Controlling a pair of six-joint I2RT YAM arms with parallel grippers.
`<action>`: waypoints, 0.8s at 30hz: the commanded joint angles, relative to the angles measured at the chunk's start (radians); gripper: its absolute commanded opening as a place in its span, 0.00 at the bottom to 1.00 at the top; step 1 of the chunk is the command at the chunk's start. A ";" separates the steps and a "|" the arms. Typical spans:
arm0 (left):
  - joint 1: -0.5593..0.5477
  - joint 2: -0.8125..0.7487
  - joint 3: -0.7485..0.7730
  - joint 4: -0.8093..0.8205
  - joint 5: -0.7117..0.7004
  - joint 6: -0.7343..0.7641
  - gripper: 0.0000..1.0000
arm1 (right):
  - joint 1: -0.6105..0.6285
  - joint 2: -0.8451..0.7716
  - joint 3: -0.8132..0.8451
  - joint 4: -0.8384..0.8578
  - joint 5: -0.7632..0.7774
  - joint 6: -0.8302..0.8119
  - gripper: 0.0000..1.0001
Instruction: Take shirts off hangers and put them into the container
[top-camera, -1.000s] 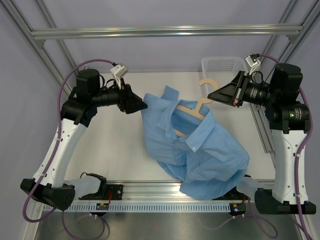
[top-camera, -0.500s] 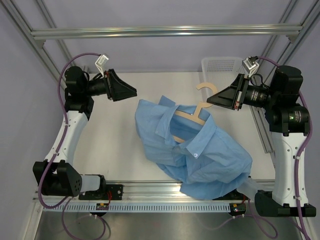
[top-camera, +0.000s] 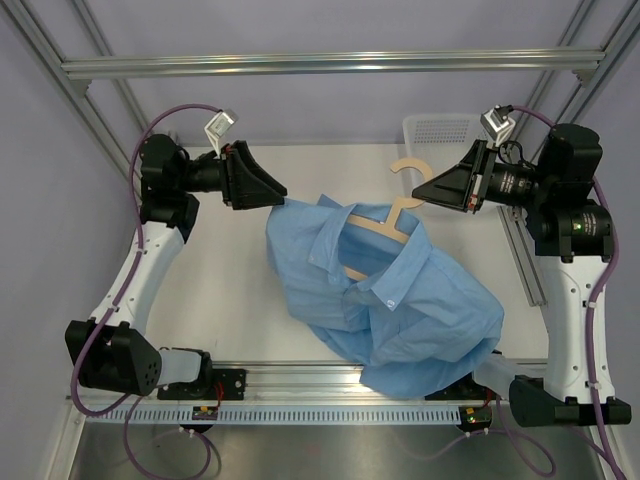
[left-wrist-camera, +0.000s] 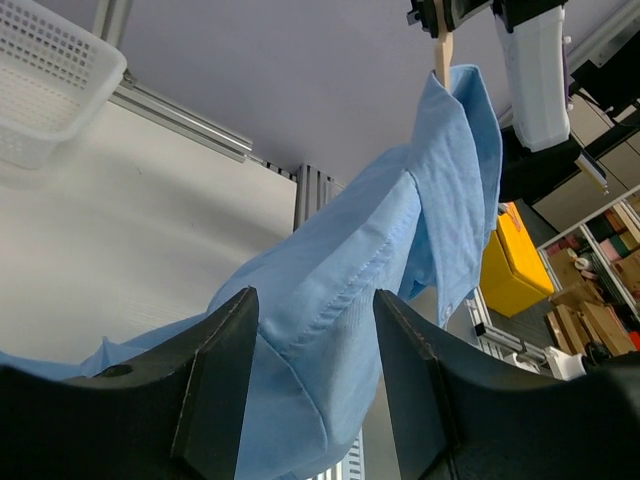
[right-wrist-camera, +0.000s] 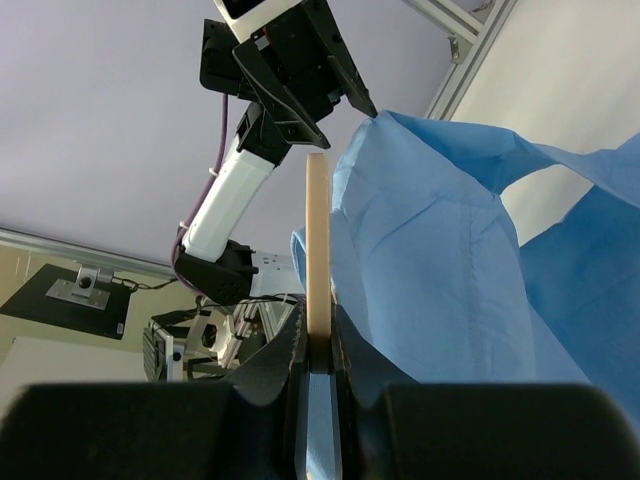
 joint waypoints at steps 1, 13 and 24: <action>-0.015 -0.021 0.029 0.002 0.049 -0.005 0.50 | 0.000 -0.001 0.018 0.031 -0.052 0.059 0.00; -0.029 -0.042 0.014 -0.119 0.048 0.078 0.33 | 0.000 0.025 0.068 0.013 -0.039 0.047 0.00; -0.034 -0.058 0.031 -0.290 0.002 0.201 0.00 | 0.001 0.050 0.127 -0.066 0.036 -0.016 0.00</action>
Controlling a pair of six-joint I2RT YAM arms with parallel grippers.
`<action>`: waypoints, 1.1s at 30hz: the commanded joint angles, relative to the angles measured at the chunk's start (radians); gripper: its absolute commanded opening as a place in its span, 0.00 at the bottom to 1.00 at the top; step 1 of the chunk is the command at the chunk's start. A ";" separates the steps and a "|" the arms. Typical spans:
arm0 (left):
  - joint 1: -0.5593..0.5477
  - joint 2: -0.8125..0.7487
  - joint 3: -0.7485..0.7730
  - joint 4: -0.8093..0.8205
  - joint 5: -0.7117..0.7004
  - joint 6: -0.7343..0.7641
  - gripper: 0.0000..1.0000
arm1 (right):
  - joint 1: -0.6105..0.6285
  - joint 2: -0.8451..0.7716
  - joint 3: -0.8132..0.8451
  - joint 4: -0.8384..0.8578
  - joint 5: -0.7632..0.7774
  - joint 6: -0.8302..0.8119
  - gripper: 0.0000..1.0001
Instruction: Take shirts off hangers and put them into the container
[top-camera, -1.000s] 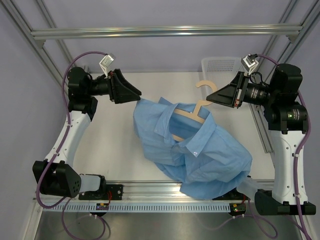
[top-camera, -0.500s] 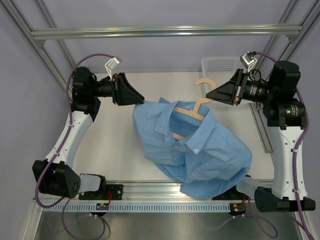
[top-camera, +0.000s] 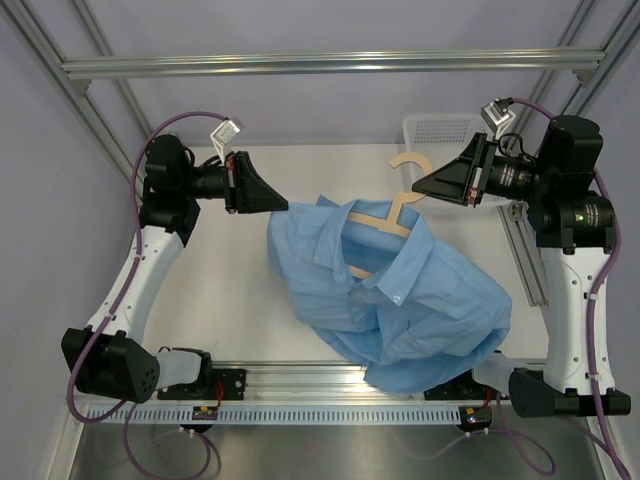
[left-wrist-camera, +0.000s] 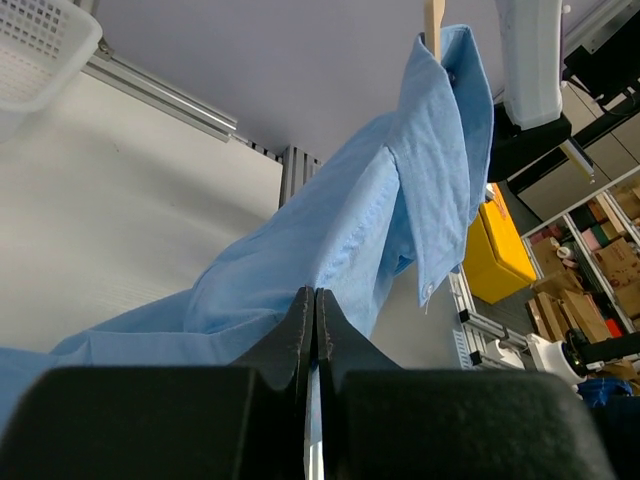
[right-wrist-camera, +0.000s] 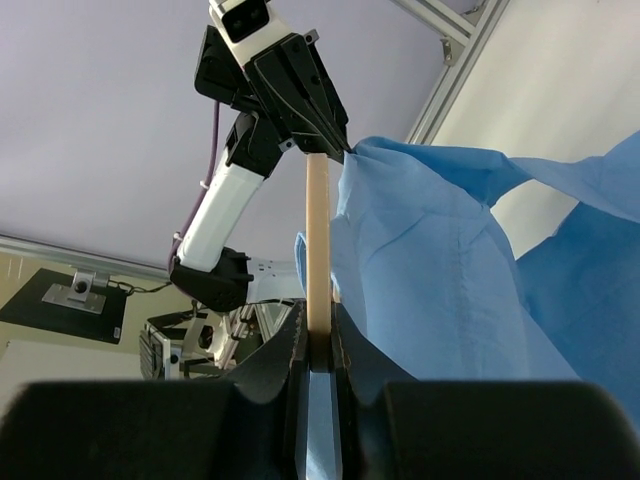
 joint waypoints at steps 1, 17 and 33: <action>-0.005 -0.023 0.041 -0.174 -0.011 0.133 0.00 | -0.001 0.003 0.059 -0.033 0.024 0.003 0.00; -0.002 -0.047 0.022 -0.246 -0.117 0.140 0.00 | -0.001 0.035 0.111 -0.120 0.138 -0.072 0.00; 0.053 -0.089 0.029 -0.366 -0.408 0.179 0.00 | 0.001 0.052 0.124 -0.052 0.101 -0.003 0.00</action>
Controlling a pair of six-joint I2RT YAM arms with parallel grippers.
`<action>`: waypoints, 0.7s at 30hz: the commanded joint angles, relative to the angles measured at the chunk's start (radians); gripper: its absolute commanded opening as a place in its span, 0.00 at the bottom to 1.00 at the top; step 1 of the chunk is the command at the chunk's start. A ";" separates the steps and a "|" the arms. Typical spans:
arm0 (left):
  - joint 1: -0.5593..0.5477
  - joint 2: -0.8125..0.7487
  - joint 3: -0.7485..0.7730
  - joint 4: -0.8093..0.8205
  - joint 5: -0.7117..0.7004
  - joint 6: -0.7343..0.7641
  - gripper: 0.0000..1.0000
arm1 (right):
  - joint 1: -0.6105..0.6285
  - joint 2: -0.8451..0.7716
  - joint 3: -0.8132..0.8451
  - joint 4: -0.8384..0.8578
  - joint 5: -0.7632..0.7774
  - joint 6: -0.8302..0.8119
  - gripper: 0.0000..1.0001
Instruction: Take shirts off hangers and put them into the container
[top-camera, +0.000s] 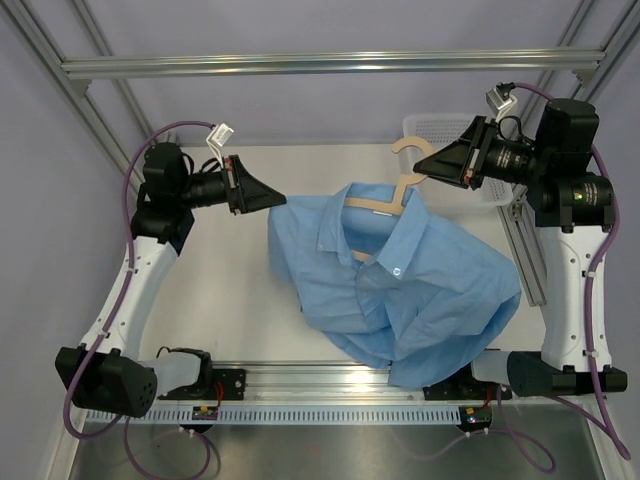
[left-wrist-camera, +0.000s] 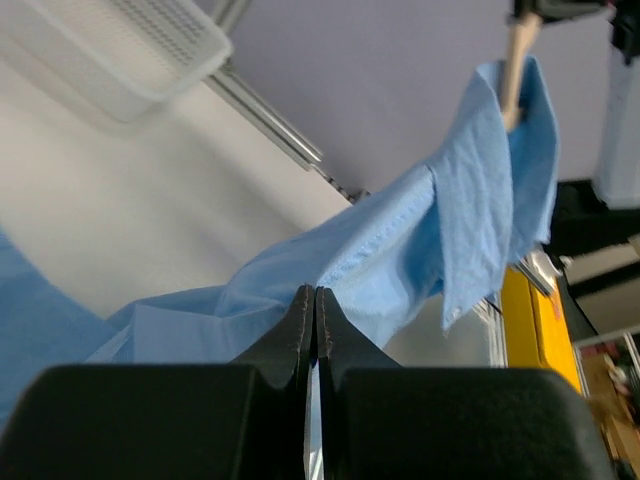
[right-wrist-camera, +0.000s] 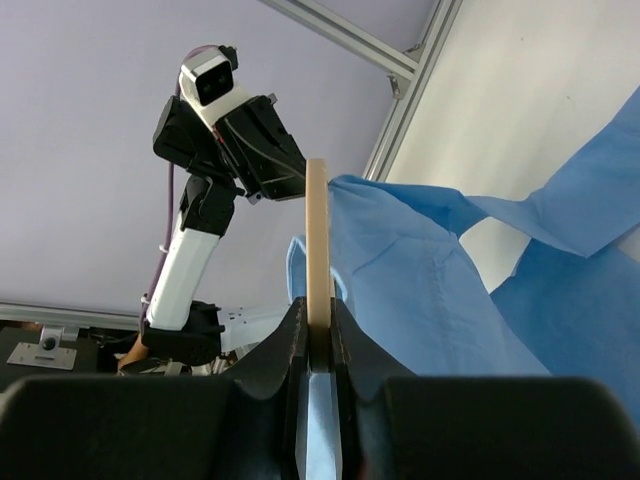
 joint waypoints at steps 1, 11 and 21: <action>0.063 -0.010 0.055 -0.131 -0.175 0.070 0.00 | 0.001 -0.069 -0.018 0.016 -0.024 0.035 0.00; 0.157 0.053 0.120 -0.254 -0.272 0.088 0.00 | 0.001 -0.100 0.025 -0.067 0.062 -0.007 0.00; 0.157 0.032 0.149 -0.426 -0.687 0.119 0.00 | 0.001 -0.101 0.059 0.078 0.041 0.137 0.00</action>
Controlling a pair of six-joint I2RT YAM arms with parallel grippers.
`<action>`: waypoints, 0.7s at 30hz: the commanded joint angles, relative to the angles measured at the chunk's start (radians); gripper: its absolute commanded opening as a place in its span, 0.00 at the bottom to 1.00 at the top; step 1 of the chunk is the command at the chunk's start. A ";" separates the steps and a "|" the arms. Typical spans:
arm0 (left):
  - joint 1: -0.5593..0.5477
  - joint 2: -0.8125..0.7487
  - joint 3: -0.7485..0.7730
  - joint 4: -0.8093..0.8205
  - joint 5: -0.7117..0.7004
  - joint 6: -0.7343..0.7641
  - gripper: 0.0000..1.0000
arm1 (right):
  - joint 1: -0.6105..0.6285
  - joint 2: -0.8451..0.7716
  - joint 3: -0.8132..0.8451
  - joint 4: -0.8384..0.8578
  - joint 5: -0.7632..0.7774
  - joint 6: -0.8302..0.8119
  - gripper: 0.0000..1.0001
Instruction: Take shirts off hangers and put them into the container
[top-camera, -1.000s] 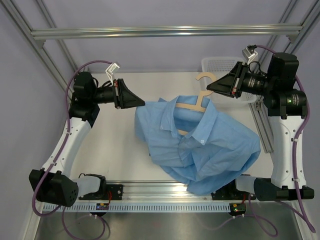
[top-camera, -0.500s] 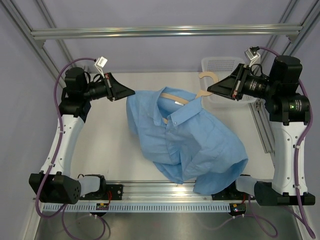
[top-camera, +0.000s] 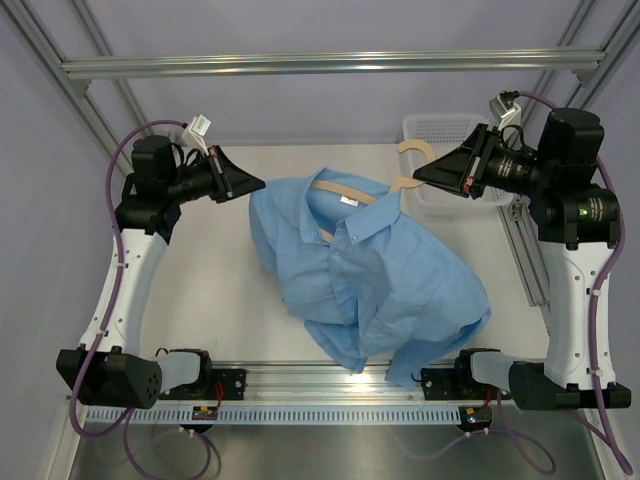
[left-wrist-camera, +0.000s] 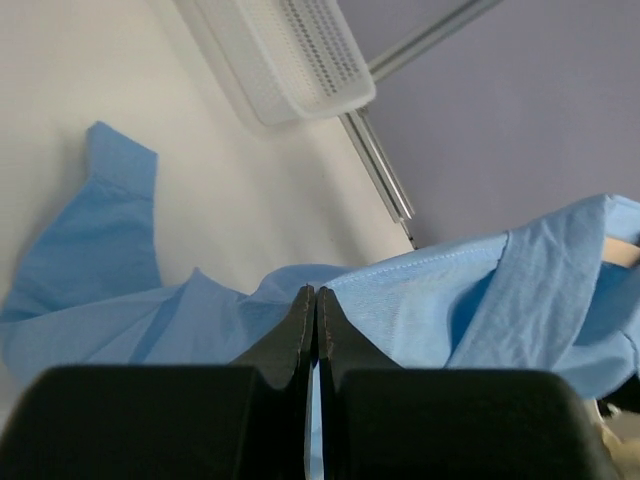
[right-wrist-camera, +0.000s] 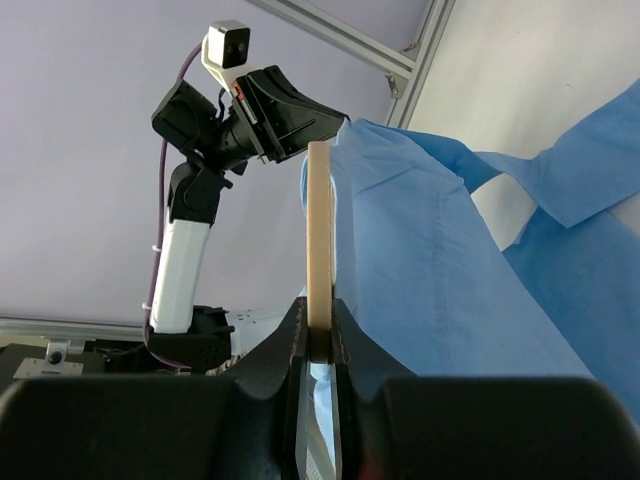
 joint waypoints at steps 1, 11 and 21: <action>0.054 -0.010 0.040 -0.084 -0.429 0.052 0.00 | -0.018 -0.029 0.098 0.096 -0.018 0.096 0.00; 0.041 0.150 0.163 -0.372 -0.573 0.164 0.00 | -0.018 -0.046 0.159 0.196 -0.008 0.175 0.00; 0.029 -0.004 -0.027 -0.344 -0.520 0.155 0.00 | -0.018 0.004 0.337 0.098 0.181 0.098 0.00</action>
